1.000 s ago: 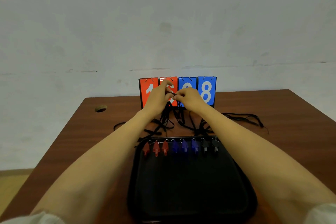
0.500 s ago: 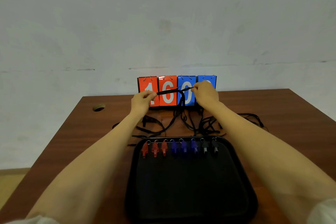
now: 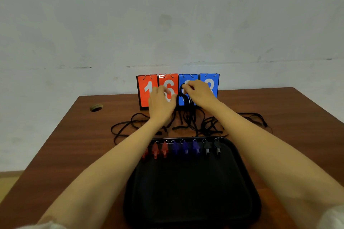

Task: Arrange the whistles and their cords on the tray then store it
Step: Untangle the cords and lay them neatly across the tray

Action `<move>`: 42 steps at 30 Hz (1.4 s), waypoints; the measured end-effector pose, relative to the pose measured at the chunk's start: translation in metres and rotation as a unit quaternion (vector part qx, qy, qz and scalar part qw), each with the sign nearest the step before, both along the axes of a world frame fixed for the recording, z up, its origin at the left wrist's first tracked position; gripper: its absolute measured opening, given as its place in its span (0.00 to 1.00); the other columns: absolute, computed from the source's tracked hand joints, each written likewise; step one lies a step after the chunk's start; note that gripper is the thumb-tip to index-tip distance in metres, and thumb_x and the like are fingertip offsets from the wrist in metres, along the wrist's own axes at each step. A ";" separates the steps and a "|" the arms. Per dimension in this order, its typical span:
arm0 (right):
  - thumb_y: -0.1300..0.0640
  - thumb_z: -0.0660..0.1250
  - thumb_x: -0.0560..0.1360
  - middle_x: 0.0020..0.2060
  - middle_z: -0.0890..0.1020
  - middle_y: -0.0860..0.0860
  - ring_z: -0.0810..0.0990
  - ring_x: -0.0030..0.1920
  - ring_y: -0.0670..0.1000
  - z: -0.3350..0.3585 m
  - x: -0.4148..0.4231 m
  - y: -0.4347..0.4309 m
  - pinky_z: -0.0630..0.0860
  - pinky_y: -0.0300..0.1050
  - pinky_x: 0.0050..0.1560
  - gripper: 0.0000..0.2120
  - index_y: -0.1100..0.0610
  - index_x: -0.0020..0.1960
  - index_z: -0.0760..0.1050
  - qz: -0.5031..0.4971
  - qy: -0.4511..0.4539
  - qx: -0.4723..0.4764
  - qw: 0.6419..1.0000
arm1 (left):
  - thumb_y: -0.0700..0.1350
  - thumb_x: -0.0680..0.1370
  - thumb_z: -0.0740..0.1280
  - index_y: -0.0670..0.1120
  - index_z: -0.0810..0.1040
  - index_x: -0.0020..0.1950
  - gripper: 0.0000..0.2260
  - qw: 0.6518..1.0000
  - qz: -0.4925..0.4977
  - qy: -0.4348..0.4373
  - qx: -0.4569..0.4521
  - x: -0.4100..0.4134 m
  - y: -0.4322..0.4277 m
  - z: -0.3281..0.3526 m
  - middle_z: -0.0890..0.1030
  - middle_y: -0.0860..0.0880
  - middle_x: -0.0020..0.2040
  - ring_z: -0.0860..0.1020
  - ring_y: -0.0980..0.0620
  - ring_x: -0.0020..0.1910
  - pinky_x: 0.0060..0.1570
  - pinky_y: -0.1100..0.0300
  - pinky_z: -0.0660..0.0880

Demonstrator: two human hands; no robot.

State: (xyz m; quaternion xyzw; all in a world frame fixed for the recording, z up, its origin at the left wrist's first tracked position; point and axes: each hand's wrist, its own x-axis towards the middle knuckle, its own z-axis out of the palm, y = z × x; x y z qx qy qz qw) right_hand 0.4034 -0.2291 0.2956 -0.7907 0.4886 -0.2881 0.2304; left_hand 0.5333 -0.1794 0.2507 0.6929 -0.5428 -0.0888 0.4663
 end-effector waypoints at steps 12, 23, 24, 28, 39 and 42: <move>0.54 0.58 0.81 0.27 0.68 0.46 0.64 0.26 0.44 0.005 -0.002 0.000 0.59 0.35 0.29 0.15 0.59 0.39 0.73 0.008 -0.010 0.010 1.000 | 0.45 0.79 0.64 0.43 0.76 0.61 0.13 0.973 -0.155 0.141 0.094 -0.015 0.003 0.013 0.78 0.50 0.51 0.75 0.53 0.50 0.52 0.61 0.69; 0.56 0.54 0.82 0.41 0.71 0.54 0.69 0.37 0.53 -0.011 -0.031 -0.021 0.65 0.48 0.42 0.17 0.56 0.35 0.68 -0.109 0.008 -0.003 0.994 | 0.47 0.80 0.60 0.42 0.77 0.39 0.14 0.979 0.064 0.057 0.183 0.058 0.002 -0.028 0.78 0.45 0.37 0.78 0.42 0.42 0.40 0.57 0.68; 0.56 0.55 0.82 0.38 0.71 0.53 0.67 0.33 0.52 -0.013 -0.031 -0.022 0.65 0.48 0.40 0.18 0.55 0.33 0.67 -0.095 0.004 -0.004 0.995 | 0.46 0.80 0.60 0.41 0.78 0.44 0.12 0.972 0.070 0.039 0.223 0.062 0.003 -0.034 0.80 0.43 0.43 0.78 0.40 0.46 0.42 0.55 0.70; 0.56 0.56 0.82 0.34 0.71 0.53 0.65 0.29 0.48 -0.016 -0.026 -0.016 0.61 0.39 0.30 0.15 0.61 0.42 0.74 -0.040 -0.006 0.008 0.999 | 0.41 0.79 0.60 0.41 0.69 0.67 0.17 0.961 0.024 -0.031 0.273 0.054 0.002 -0.037 0.71 0.38 0.66 0.72 0.38 0.62 0.63 0.47 0.71; 0.55 0.56 0.82 0.32 0.68 0.47 0.65 0.31 0.44 -0.003 -0.016 -0.018 0.62 0.37 0.32 0.13 0.58 0.41 0.71 -0.047 -0.062 -0.035 0.996 | 0.44 0.79 0.63 0.39 0.81 0.53 0.11 0.987 -0.086 -0.087 0.104 0.010 -0.022 0.014 0.83 0.41 0.52 0.79 0.44 0.48 0.45 0.54 0.73; 0.56 0.56 0.81 0.31 0.68 0.48 0.65 0.28 0.46 -0.004 -0.022 -0.022 0.62 0.37 0.31 0.14 0.59 0.41 0.73 -0.076 -0.083 -0.026 0.993 | 0.44 0.79 0.63 0.38 0.79 0.53 0.11 0.960 0.009 -0.189 0.206 0.033 -0.023 0.004 0.82 0.40 0.50 0.79 0.42 0.46 0.39 0.55 0.72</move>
